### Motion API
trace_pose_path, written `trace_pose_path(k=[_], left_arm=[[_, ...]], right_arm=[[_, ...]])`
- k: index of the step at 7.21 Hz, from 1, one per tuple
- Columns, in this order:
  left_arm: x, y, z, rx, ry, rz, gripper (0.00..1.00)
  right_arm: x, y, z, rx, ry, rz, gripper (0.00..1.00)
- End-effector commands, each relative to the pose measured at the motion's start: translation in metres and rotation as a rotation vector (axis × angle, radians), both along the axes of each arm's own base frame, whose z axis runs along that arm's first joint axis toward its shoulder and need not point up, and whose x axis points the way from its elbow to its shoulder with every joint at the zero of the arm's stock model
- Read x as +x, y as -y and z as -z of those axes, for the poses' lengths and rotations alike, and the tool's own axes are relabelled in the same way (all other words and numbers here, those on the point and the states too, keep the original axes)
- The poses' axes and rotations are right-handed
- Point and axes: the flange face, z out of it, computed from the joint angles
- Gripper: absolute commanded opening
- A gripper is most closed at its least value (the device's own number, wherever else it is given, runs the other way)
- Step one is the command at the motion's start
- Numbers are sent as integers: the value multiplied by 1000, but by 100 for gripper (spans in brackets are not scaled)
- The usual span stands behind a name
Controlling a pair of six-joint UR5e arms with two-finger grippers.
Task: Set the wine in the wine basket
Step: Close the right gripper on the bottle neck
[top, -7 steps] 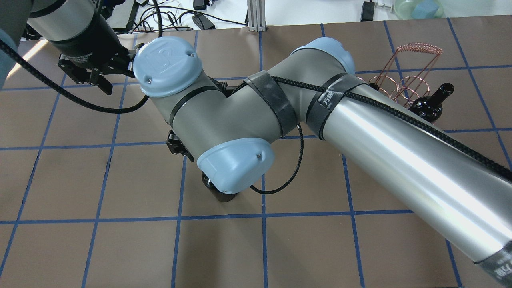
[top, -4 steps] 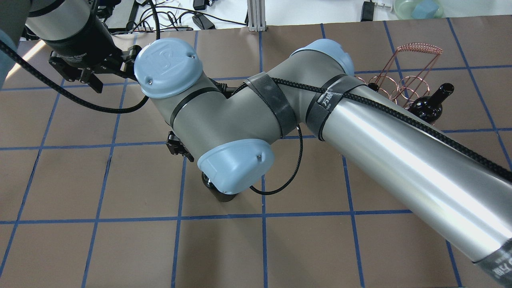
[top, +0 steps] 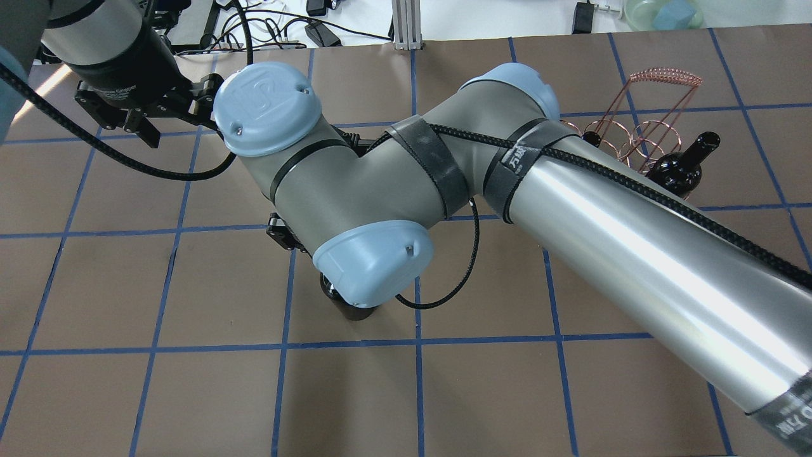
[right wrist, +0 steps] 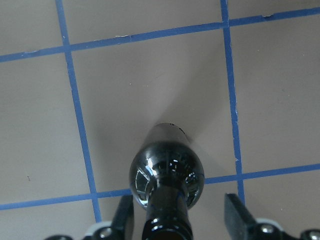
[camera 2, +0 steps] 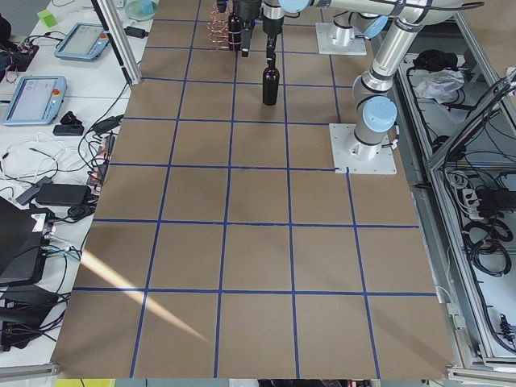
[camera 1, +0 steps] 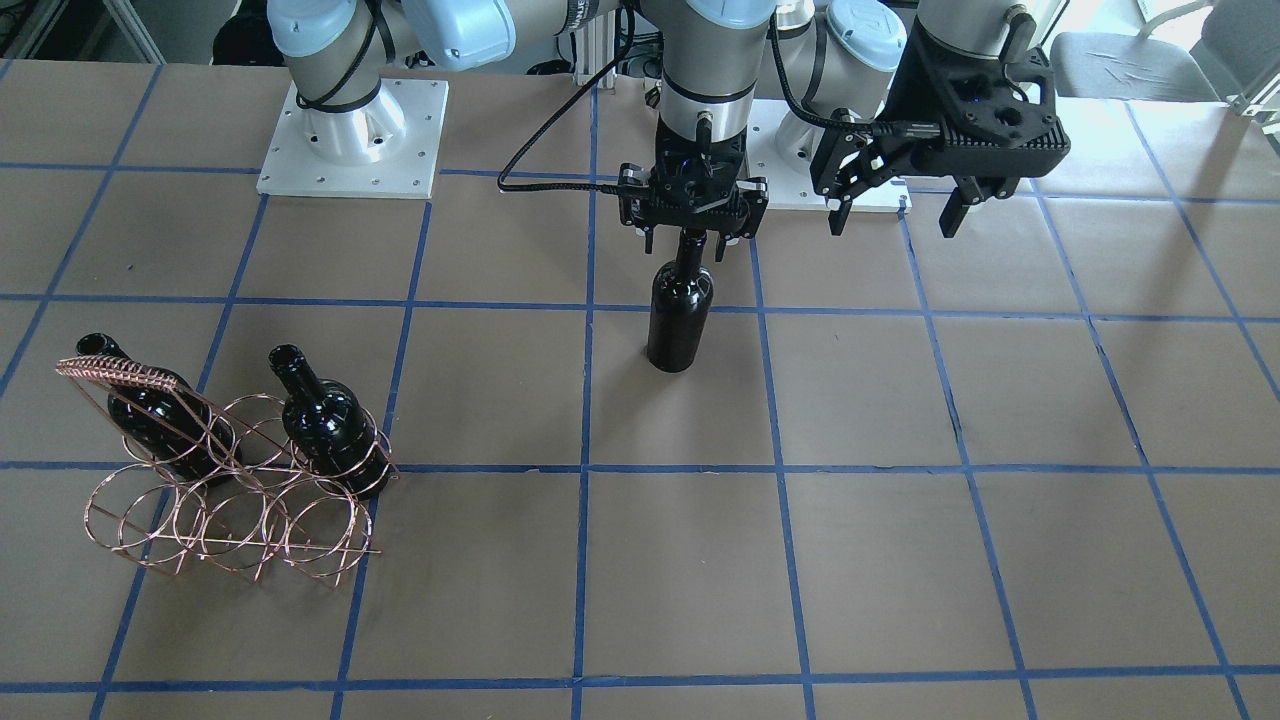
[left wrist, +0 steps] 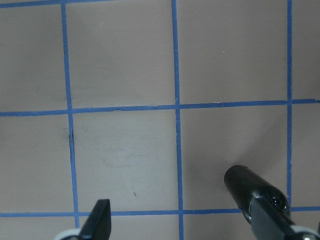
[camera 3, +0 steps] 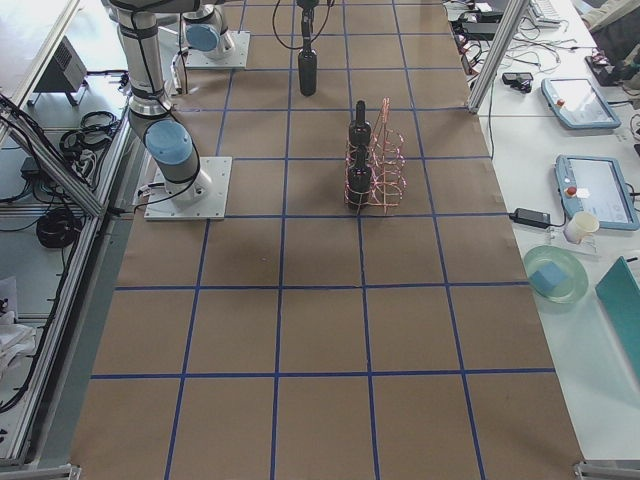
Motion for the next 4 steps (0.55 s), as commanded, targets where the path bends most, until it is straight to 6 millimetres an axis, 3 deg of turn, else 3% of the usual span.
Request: trace_pose_path(k=[1,4], left_arm=[[0,3,4,8,3,4,100],[0,5,8,18,5,15,100]], right_arm=[[3,4,6,-3,4,2,46],[3,3,3,-12,10,-20,21]])
